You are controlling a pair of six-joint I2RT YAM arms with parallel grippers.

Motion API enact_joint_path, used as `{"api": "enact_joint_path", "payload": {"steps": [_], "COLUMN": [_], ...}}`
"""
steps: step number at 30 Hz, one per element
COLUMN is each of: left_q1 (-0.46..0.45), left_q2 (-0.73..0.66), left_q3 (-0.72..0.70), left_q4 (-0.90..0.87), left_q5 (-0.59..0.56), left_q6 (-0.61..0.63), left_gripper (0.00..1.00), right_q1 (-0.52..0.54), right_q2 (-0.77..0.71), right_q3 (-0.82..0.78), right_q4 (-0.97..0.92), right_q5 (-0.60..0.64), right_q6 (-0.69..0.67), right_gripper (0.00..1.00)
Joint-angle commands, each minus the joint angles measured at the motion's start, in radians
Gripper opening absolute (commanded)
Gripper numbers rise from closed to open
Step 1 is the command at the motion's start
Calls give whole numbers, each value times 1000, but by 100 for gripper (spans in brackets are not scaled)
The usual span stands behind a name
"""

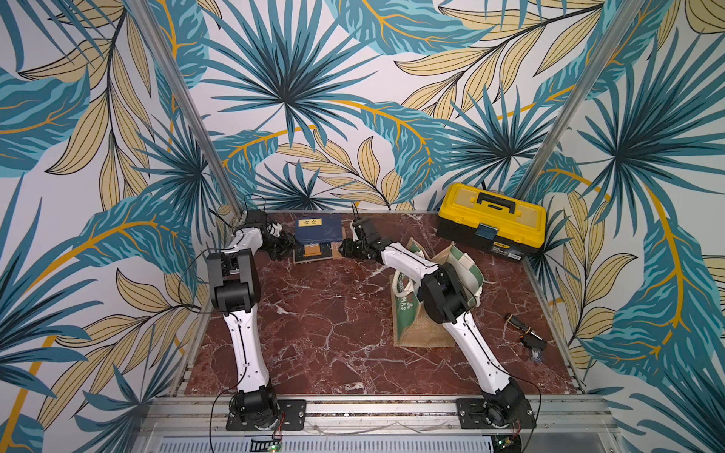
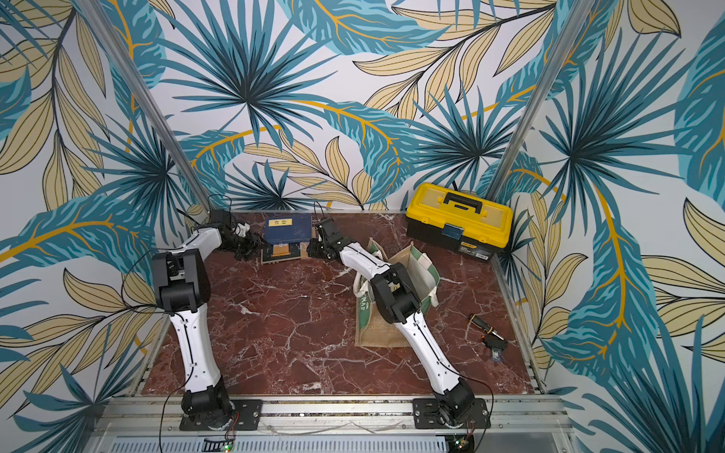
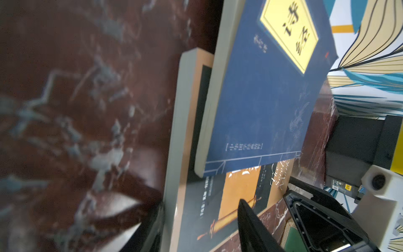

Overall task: Put the books into the canvas bag
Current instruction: Move the book to the center of the board.

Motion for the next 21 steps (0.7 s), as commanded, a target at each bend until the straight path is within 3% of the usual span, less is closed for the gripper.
{"api": "enact_joint_path", "payload": {"steps": [1,8,15,21], "left_q1": [-60,-64,-74,-73], "left_q2": [-67,-254,-372,-511], "left_q3": [-139,-381,-456,-475], "left_q4": [-97,-97,-97,-98], "left_q5": [38,1,-65,-173], "left_q6": [36,88,87,39], "left_gripper": [54,55,60,69], "right_q1": [105,229,397,409], "right_q2": [-133,-357,-452,-581], "right_q3": [-218,-558,-583,-618], "right_q4": [41,165,118,-36], "right_q5": [-59,-61,-61,8], "right_q6": [-53,-30,-33,-89], "right_gripper": [44,44,45,54]}}
